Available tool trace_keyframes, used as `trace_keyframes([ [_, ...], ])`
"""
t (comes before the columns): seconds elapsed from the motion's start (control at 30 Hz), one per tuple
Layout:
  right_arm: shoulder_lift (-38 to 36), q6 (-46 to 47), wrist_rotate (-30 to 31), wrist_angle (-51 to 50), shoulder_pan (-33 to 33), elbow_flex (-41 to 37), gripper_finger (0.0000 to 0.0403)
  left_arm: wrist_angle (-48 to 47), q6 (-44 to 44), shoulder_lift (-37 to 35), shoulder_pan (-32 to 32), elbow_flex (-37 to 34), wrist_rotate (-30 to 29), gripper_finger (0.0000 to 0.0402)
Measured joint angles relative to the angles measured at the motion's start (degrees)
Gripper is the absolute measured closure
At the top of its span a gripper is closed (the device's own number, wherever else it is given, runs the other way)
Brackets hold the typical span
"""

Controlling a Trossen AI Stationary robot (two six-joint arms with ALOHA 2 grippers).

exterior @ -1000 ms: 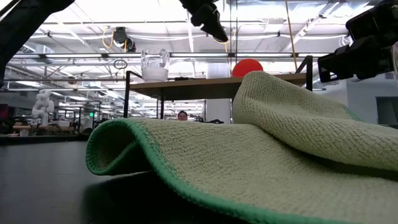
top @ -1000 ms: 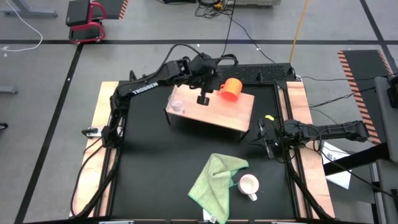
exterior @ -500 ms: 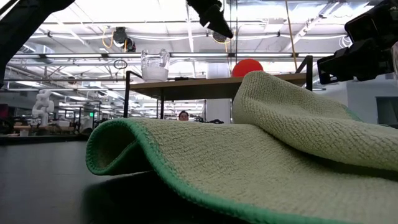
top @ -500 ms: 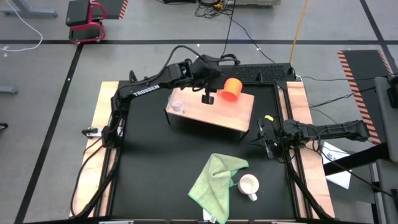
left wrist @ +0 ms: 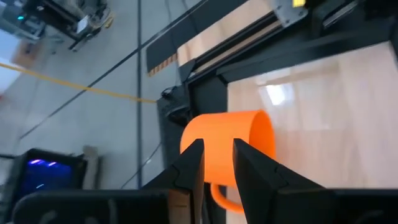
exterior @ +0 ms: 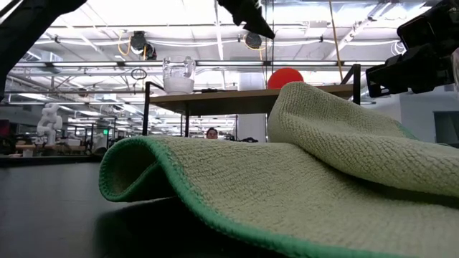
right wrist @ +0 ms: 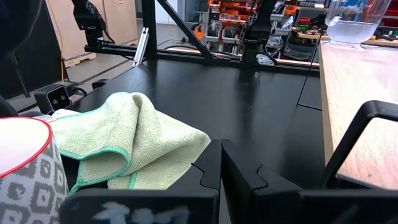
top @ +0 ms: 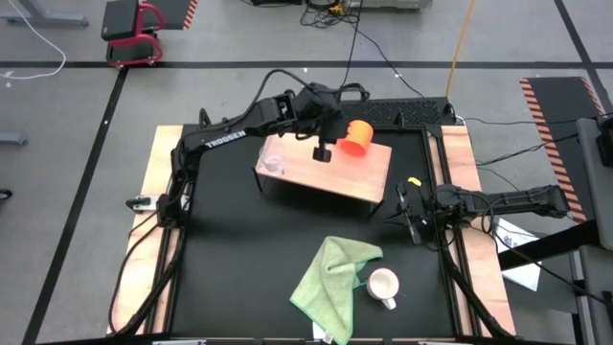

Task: Stack small to large cups/mugs on shelf
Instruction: Put the orange mug on the shelf

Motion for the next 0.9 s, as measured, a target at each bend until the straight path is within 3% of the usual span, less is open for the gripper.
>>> trace_keyframes([
  [0.27, 0.0, 1.1, 0.0, 0.0, 0.0, 0.0, 0.0403, -0.5, -0.7, 1.6, 1.6, 0.0, 7.5, 0.0315],
  [0.5, 0.0, 1.3, 0.0, 0.4, 0.0, 0.0, 0.0403, 3.3, -2.9, 2.1, 1.6, 0.0, 7.3, 0.0315],
  [0.9, 0.0, 1.3, 0.0, 1.9, 0.0, 0.0, 0.0403, 2.0, -7.0, 2.1, 0.5, 0.0, 5.6, 0.0314],
])
